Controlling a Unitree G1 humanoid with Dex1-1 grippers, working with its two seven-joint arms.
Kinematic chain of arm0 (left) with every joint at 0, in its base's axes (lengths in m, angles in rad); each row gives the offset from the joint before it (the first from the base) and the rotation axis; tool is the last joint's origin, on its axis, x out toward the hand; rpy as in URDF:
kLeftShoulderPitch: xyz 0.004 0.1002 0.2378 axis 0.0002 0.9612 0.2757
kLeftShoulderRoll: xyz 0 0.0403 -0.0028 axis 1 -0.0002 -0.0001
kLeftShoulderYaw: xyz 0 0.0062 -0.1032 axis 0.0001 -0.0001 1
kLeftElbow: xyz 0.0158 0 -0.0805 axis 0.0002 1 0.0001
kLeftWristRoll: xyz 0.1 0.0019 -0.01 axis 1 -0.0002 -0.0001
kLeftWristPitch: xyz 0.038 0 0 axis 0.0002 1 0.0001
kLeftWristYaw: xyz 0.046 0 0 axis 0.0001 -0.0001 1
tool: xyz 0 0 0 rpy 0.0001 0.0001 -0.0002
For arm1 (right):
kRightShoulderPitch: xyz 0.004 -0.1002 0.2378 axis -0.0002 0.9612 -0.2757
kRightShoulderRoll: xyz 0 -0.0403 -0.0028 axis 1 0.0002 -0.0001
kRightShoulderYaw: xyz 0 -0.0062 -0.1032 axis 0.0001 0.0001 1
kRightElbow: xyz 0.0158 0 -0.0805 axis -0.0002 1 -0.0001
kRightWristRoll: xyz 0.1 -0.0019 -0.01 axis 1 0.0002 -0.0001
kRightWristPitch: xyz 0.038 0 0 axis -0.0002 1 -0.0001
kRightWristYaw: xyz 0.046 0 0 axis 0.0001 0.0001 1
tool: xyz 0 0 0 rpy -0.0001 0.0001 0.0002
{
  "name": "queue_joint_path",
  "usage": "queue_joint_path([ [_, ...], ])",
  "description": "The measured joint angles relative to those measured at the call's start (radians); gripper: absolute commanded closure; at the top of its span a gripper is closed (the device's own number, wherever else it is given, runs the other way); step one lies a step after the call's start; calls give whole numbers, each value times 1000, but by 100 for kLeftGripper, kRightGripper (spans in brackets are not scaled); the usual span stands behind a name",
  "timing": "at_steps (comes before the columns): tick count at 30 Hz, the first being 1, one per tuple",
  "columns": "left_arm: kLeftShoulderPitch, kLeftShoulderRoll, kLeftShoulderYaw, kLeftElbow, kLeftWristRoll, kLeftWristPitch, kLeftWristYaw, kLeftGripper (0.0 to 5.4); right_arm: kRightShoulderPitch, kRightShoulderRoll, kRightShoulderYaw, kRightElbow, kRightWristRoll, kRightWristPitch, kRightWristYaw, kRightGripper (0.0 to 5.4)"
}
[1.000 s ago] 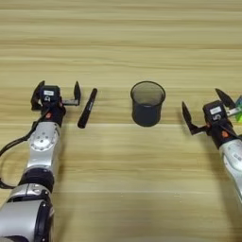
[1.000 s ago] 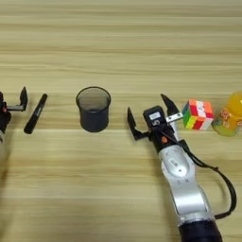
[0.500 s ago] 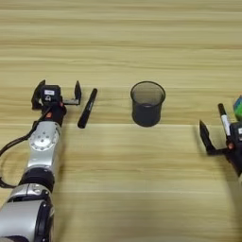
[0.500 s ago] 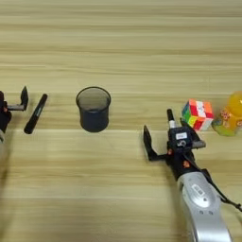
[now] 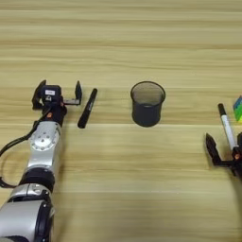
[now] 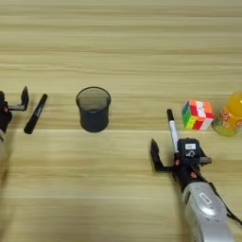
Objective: Move the objects on the table
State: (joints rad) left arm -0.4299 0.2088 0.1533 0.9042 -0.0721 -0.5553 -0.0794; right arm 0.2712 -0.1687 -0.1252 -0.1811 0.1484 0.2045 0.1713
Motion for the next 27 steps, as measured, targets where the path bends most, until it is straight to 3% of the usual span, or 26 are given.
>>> queue_joint_path([
  [6, 0, 0, 0, 0, 0, 0, 0, 0, -31, 0, -16, 32, 7, 3, -8, 4],
  [13, 0, 0, 0, 0, 0, 0, 0, 0, -50, 11, -23, 41, 63, 49, 14, 127],
  [27, 0, 0, 0, 0, 0, 0, 1, 0, -64, 10, 15, 62, 22, 41, 8, 301],
])
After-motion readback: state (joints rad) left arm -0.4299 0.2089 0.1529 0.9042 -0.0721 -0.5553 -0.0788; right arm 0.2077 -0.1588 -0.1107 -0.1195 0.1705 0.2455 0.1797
